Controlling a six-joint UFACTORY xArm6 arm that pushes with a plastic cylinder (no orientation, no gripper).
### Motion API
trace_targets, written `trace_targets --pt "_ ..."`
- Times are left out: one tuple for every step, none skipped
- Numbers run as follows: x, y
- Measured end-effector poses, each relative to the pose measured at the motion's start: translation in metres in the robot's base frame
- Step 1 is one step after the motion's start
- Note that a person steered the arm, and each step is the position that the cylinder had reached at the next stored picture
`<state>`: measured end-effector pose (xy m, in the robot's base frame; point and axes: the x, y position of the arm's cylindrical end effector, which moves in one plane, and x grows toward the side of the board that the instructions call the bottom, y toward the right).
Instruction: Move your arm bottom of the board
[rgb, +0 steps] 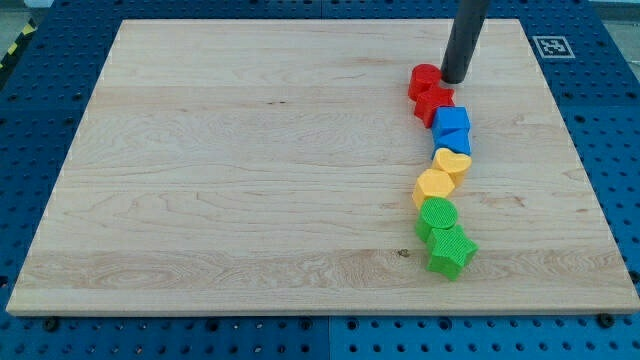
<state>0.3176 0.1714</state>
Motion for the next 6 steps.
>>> trace_targets --pt "0.0 0.0" --pt "-0.03 0.001" --pt "-0.032 0.039" --pt "0.015 0.082" --pt "0.08 0.104" --pt "0.146 0.104"
